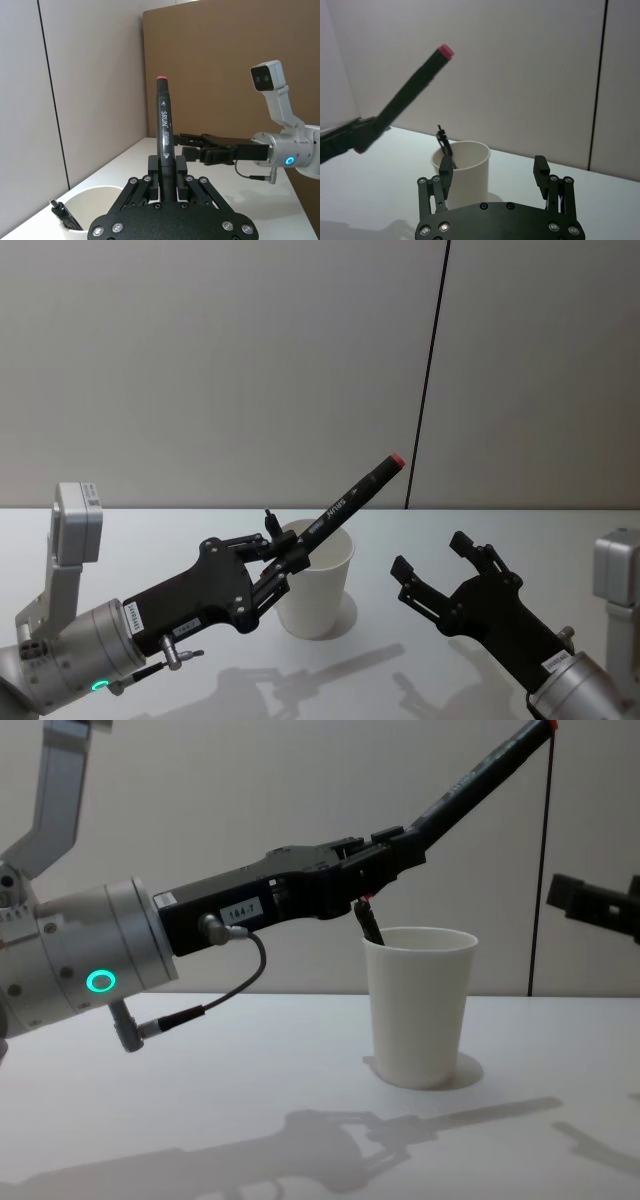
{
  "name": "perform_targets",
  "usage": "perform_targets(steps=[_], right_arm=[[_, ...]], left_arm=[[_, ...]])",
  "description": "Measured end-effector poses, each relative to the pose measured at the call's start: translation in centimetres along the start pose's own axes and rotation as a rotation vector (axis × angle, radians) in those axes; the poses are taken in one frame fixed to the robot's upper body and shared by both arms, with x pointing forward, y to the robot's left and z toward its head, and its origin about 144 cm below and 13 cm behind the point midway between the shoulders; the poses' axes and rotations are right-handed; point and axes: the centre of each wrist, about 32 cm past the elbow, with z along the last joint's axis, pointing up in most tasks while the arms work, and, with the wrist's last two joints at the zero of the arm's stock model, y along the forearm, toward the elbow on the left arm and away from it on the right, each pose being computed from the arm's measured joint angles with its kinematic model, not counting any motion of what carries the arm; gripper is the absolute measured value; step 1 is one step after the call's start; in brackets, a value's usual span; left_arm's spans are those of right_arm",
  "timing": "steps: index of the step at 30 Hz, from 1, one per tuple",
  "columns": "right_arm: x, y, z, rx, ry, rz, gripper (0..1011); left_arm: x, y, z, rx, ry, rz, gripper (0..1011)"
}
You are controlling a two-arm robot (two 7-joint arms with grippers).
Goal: Place the pen into the pen holder.
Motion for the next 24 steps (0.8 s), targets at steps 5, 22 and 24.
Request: perform_targets(steps=[5, 22, 24], right_arm=[[0.1, -0.4, 0.5, 0.000, 0.063, 0.054, 1001], [-0.6, -1.2, 2.6, -0.002, 0.294, 0.145, 1001], [-0.8, -1.2, 2.8, -0.001, 0.324, 0.139, 1001]], left_arm=[[0.0, 0.0, 0.0, 0.000, 0.000, 0.000, 202], [0.0, 0.0, 0.0, -0.001, 0.000, -0.001, 202], [0.0, 0.0, 0.0, -0.001, 0.000, -0.001, 202]])
